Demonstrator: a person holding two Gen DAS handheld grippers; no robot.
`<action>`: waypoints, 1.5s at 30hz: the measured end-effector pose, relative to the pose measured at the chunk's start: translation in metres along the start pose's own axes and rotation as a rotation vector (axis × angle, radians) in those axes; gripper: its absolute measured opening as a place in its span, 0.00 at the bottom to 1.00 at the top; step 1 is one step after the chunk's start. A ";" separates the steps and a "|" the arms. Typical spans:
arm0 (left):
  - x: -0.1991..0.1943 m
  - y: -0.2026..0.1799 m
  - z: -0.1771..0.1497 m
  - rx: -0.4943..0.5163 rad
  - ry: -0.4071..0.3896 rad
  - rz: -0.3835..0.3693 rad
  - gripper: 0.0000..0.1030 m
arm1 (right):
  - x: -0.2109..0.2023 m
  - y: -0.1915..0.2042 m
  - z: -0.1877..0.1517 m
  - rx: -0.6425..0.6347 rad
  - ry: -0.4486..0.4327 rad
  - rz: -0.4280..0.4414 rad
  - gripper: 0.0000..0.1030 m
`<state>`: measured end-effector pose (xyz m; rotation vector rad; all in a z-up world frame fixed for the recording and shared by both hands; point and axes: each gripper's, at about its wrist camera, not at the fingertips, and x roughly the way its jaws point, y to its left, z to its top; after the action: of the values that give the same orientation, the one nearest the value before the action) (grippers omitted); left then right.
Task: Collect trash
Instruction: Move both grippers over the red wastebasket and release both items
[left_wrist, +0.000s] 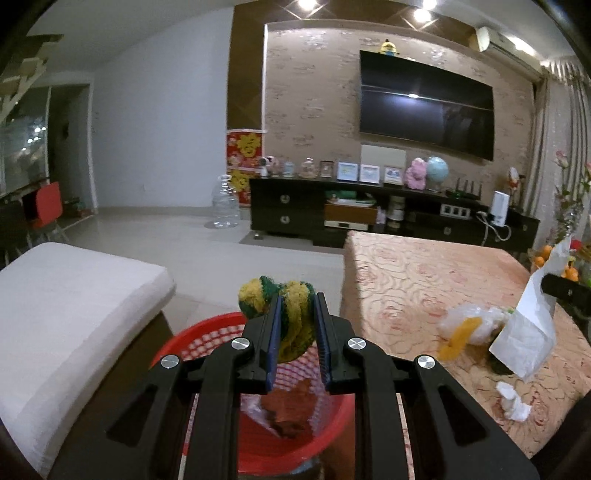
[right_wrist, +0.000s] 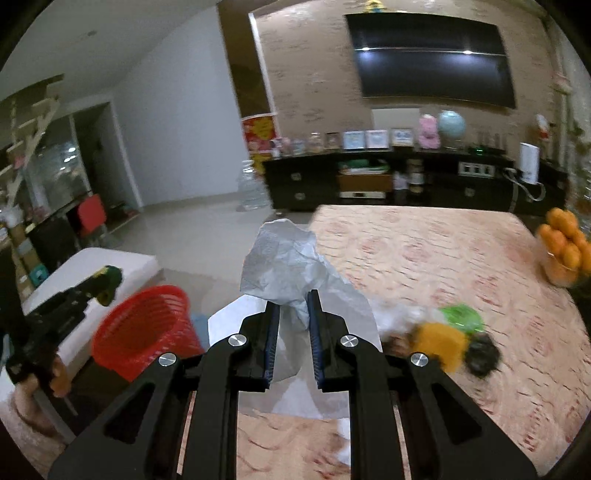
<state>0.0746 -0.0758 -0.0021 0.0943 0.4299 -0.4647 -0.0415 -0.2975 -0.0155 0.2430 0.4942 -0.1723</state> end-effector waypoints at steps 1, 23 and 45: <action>0.000 0.005 0.000 -0.003 -0.001 0.009 0.16 | 0.004 0.008 0.003 -0.008 0.002 0.014 0.16; 0.032 0.067 -0.022 -0.126 0.141 0.105 0.16 | 0.117 0.136 0.024 -0.037 0.158 0.237 0.16; 0.033 0.078 -0.025 -0.182 0.154 0.122 0.59 | 0.136 0.147 0.009 0.047 0.272 0.335 0.45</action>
<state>0.1271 -0.0154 -0.0398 -0.0196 0.6123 -0.2979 0.1130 -0.1731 -0.0462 0.3939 0.7112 0.1788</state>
